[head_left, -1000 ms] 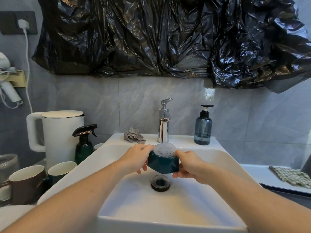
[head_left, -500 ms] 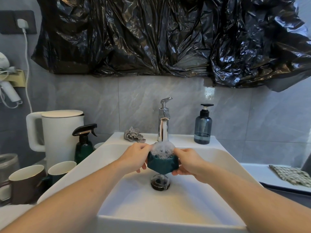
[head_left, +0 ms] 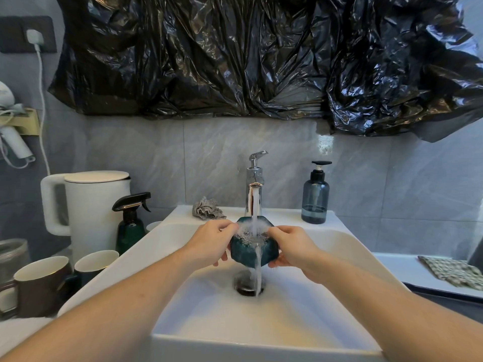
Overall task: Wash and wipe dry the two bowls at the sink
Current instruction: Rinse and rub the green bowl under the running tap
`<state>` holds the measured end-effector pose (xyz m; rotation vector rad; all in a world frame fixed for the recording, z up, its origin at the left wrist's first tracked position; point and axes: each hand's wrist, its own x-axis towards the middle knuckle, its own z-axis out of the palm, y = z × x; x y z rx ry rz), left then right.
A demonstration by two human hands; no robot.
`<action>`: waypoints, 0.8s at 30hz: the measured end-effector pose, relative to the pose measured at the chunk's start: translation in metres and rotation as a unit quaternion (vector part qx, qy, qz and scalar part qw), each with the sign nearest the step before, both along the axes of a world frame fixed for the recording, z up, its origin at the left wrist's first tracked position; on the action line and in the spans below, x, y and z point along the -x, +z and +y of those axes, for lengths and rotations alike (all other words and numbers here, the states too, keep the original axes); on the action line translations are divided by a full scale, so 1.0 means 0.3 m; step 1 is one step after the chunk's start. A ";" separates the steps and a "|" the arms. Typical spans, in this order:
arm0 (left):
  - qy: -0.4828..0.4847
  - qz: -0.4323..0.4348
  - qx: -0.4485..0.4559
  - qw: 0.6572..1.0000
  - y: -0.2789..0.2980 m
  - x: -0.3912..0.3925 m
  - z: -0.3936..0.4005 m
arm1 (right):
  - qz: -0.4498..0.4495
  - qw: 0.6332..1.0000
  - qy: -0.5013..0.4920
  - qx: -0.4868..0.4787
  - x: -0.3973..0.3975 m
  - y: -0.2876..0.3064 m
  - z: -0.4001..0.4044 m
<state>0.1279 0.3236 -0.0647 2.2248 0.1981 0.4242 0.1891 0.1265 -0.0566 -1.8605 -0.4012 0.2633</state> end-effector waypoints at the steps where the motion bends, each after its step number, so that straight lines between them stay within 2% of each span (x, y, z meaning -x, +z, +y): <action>1: -0.001 -0.002 -0.001 1.000 0.000 0.000 0.000 | -0.004 1.000 -0.001 -0.001 -0.001 0.000 0.000; 18: -0.008 -0.048 0.006 0.999 -0.001 -0.002 -0.008 | -0.066 0.998 -0.007 -0.022 -0.010 -0.003 0.005; 24: -0.005 -0.070 -0.020 0.997 -0.009 -0.014 0.004 | -0.087 0.996 -0.006 -0.020 -0.007 -0.001 0.004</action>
